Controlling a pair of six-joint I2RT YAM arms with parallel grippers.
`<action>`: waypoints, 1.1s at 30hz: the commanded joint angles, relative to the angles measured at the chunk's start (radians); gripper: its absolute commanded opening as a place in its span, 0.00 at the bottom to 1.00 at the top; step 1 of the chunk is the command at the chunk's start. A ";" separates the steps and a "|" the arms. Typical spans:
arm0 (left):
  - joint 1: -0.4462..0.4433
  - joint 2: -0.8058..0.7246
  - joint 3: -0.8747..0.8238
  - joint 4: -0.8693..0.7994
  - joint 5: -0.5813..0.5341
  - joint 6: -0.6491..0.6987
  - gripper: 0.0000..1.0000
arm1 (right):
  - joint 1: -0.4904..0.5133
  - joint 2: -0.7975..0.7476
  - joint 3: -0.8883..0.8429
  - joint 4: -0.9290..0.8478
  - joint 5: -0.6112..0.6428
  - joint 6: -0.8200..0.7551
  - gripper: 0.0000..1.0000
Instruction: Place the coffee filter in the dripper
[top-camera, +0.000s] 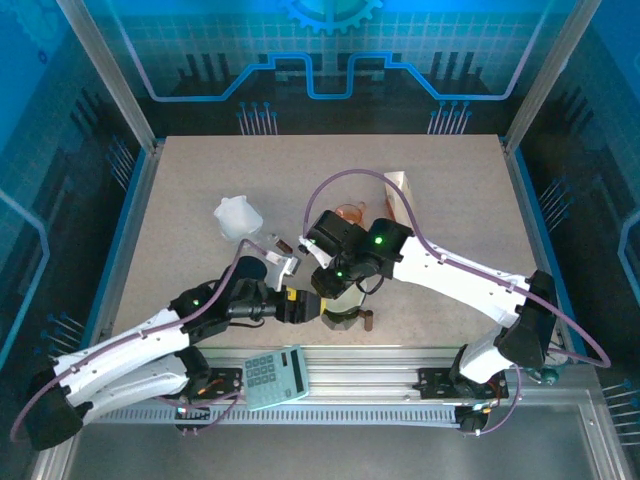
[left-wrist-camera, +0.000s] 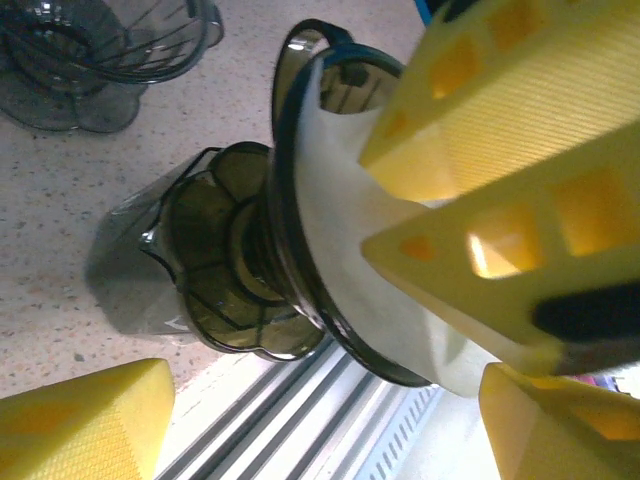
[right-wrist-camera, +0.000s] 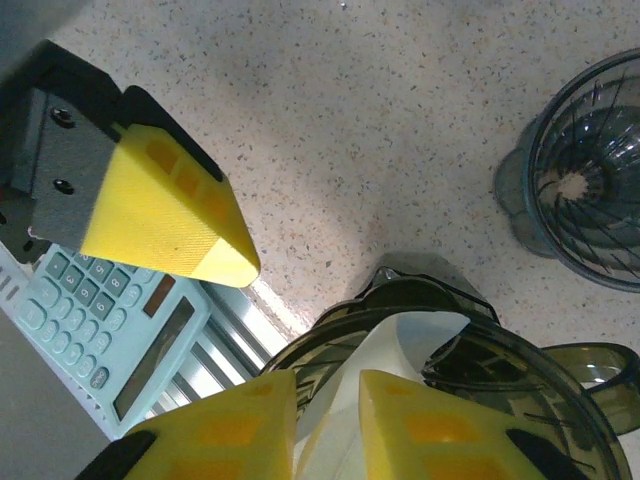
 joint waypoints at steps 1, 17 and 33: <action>-0.006 0.008 0.003 0.014 -0.042 -0.024 0.81 | 0.001 -0.027 -0.013 0.016 -0.016 0.017 0.24; -0.006 0.014 -0.002 -0.013 -0.062 -0.023 0.78 | -0.015 -0.086 -0.035 0.044 -0.006 0.033 0.47; -0.006 0.011 -0.005 -0.012 -0.065 -0.028 0.78 | -0.085 -0.208 -0.157 -0.010 0.089 0.025 0.81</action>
